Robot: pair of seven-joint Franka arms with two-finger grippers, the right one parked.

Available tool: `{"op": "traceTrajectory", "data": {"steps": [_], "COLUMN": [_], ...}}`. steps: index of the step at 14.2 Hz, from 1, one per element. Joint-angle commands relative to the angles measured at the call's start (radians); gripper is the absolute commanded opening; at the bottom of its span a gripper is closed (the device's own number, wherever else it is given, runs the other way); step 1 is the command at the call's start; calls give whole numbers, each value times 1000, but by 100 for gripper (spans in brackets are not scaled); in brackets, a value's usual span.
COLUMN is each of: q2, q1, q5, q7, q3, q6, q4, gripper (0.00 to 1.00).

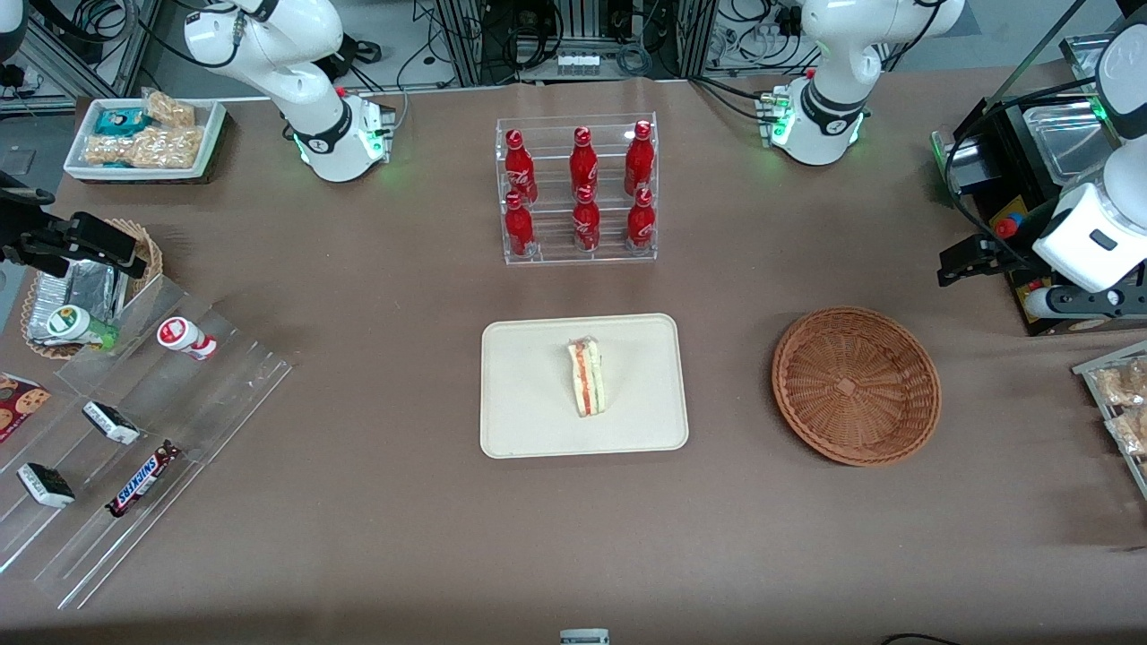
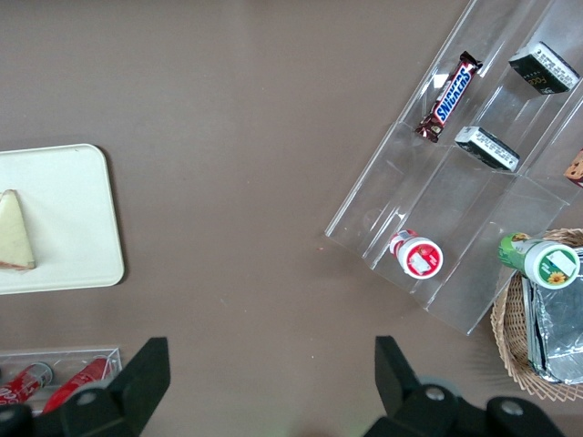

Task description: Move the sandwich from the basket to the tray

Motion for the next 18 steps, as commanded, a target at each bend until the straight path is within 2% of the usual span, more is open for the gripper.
{"op": "traceTrajectory", "data": {"steps": [1,4,18], "q2": [-15,24,21], "q1": [3,12,3], "q5": [-7,-75,-70], "q7": [1,11,7], "q3": [-3,1,-6], "q6": [-50,-66,-66], "q4": [14,71,114], "gripper": [100,100,100]}}
